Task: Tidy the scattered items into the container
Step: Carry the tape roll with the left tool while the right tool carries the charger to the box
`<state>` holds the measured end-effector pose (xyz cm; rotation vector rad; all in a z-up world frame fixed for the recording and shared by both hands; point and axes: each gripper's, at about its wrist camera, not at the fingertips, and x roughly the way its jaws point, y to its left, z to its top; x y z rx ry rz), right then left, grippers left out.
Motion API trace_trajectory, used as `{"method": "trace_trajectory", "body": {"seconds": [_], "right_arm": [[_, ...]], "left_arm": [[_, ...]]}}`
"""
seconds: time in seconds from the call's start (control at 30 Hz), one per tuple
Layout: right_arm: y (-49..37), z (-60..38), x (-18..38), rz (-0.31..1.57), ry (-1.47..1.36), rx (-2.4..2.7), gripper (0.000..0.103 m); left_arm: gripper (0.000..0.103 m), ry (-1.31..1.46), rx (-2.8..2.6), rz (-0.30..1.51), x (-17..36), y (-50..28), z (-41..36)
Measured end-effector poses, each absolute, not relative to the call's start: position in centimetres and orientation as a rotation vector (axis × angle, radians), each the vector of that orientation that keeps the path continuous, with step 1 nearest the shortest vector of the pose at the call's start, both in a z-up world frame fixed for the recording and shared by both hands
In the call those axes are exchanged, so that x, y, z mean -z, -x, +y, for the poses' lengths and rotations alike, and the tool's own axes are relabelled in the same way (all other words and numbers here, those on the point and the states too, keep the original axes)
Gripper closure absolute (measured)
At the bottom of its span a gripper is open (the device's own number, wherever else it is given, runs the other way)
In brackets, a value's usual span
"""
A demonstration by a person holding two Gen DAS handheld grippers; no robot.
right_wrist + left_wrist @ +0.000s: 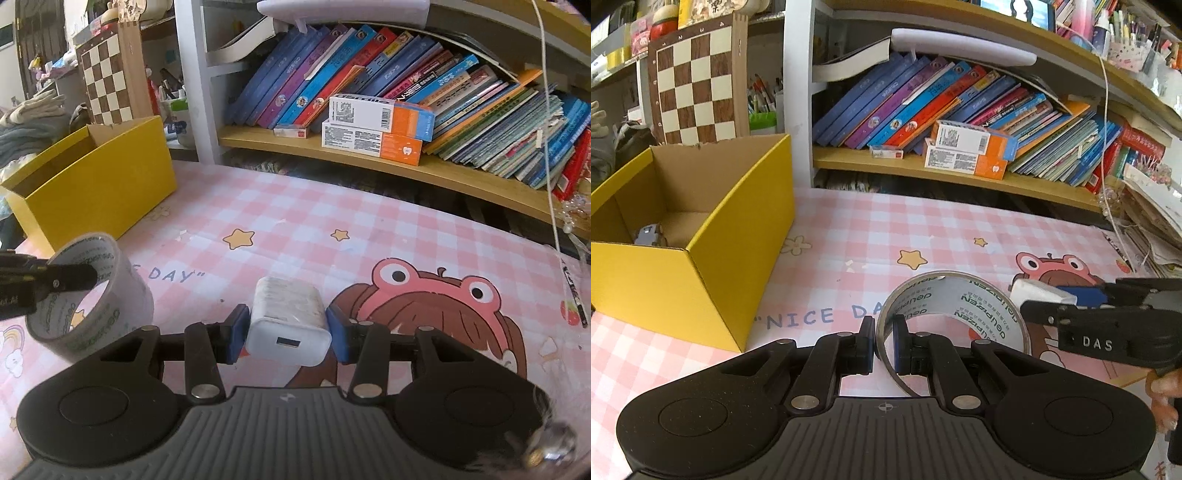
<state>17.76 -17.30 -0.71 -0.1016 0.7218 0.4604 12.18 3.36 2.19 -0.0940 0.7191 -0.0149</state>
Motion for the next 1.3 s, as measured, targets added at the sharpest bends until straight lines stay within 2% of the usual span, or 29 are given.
{"method": "trace_trajectory", "body": {"seconds": [0.5, 1.3], "right_arm": [[-14.6, -15.9, -1.5, 0.695, 0.103, -0.362, 0.059], [-9.7, -5.9, -4.5, 0.667, 0.085, -0.23, 0.06]], "left_arm": [[0.095, 0.114, 0.158, 0.636, -4.9, -10.9, 4.8], [0.095, 0.062, 0.322, 0.591, -8.1, -7.7, 15.6]]}}
